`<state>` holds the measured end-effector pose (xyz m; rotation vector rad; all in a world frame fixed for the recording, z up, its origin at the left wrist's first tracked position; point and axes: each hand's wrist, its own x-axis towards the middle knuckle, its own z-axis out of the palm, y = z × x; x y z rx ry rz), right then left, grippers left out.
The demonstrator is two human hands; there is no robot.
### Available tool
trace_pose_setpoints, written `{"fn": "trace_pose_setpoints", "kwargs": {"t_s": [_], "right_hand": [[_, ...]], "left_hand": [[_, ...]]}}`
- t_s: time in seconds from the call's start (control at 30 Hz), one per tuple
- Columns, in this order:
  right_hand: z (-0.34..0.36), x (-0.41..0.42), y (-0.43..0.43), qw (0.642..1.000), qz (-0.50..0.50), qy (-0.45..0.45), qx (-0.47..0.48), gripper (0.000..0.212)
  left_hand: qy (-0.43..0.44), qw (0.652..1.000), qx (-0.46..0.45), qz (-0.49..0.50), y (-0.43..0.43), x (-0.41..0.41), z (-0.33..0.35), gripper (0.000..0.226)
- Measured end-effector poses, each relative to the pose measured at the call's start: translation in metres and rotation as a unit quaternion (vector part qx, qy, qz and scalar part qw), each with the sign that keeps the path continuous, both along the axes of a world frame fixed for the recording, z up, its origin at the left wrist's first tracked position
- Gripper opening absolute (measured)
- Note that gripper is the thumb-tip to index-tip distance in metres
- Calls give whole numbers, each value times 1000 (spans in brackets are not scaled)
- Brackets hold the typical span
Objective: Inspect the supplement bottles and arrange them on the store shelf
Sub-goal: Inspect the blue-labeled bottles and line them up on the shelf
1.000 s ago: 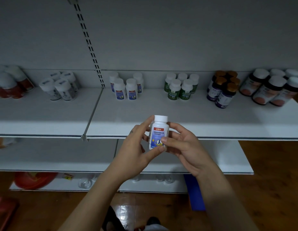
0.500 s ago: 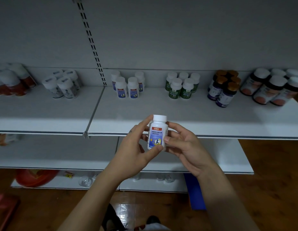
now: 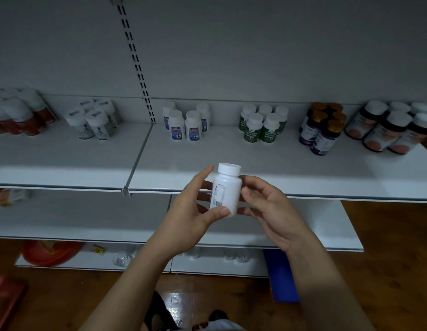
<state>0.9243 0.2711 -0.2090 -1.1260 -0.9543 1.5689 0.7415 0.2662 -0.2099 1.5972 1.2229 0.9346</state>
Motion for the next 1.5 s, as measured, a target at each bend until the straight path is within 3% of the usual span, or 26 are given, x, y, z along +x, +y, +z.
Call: {"fn": "trace_pose_setpoints", "kwargs": {"t_s": [0.23,0.37,0.43,0.57,0.67,0.8,0.93,1.07,1.2,1.27,1.5], "right_hand": [[1,-3,-2,998,42,48,-18,37],[7,-4,-2,999,25,21,-14,49],[7,-6,-3,1000,25,-5,-9,53],[3,-9,-4,999,31,-41,7,49],[2,-5,0,998,-5,-57,2,41],[-1,-1,3,998,0,-56,-12,18],[1,-3,1,999,20,-23,-23,26],[2,-5,0,999,34,-37,-17,44],[1,-1,2,999,11,7,-30,26],[2,3,3,999,5,9,-32,19],[-3,1,6,999,0,2,-36,20]], "left_hand": [[-3,1000,0,-23,-2,-2,-5,42],[90,995,17,-46,-4,-3,-5,76],[107,993,21,-34,-4,-1,-4,82],[83,996,26,-11,-2,5,-2,64],[37,999,-1,-6,-1,2,-5,73],[-29,999,-33,-29,1,-2,-10,56],[-31,997,-37,-57,-2,0,-9,54],[35,999,-6,-32,-2,3,-4,49],[-29,999,-39,-16,1,1,-7,81],[-56,997,-48,-7,1,0,-6,86],[-29,999,-31,12,5,1,-9,58]]}}
